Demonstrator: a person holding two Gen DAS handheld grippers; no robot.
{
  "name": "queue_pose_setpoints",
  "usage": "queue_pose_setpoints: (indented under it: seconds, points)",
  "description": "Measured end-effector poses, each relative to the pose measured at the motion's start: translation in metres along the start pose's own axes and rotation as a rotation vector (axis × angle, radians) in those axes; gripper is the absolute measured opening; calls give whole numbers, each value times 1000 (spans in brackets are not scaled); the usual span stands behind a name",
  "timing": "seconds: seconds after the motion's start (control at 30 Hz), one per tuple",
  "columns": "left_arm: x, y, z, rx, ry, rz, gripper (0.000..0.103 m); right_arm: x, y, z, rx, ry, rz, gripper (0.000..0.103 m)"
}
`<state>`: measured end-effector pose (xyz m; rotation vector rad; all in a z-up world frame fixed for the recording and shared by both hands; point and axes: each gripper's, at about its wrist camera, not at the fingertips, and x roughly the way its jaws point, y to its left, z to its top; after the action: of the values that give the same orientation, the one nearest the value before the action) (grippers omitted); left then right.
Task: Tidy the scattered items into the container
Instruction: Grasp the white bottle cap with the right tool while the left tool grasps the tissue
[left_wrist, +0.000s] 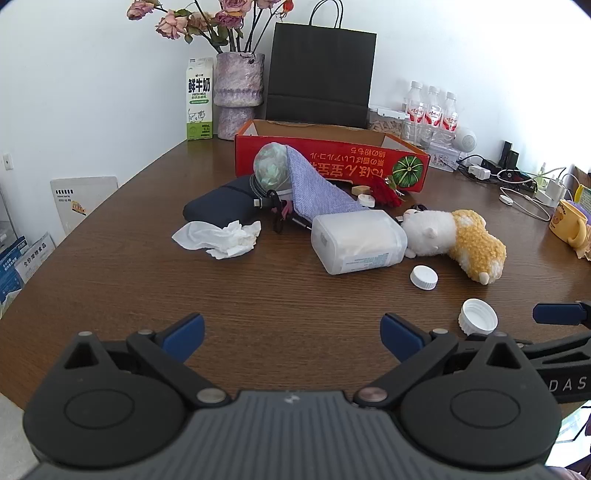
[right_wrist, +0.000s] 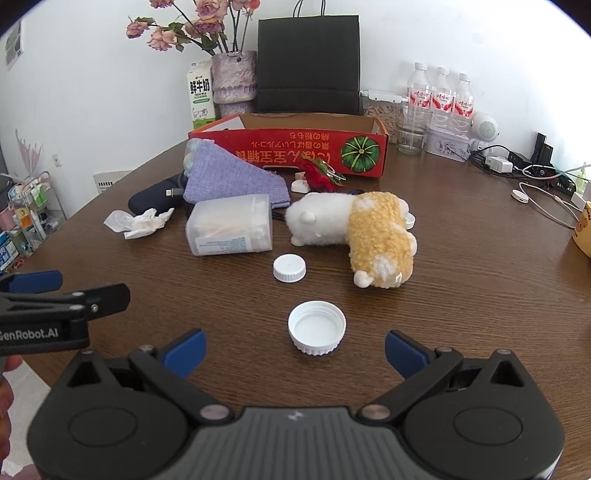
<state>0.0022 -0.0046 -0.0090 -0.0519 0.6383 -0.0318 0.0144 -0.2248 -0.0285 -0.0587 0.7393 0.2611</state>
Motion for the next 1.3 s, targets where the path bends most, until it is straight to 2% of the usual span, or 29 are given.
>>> queue_pose_setpoints:
  seconds: [0.6, 0.67, 0.73, 0.8, 0.93, 1.03, 1.3]
  points:
    - [5, 6, -5, -14, 8, 17, 103, 4, -7, -4, 31, -9, 17, 102]
    - [7, 9, -5, -25, 11, 17, 103, 5, -10, -5, 35, -22, 8, 97]
    - [9, 12, -4, -34, 15, 17, 103, 9, -12, -7, 38, -20, 1, 83]
    - [11, 15, -4, -40, 20, 19, 103, 16, -13, -8, 40, -5, 0, 75]
    - [16, 20, -4, -53, 28, 19, 103, 25, -15, -10, 33, -16, 9, 41]
    - [20, 24, -3, -61, 33, 21, 103, 31, -15, -9, 5, -39, 31, 38]
    - [34, 39, 14, -64, 16, 45, 103, 45, -14, 5, -29, -70, 109, 37]
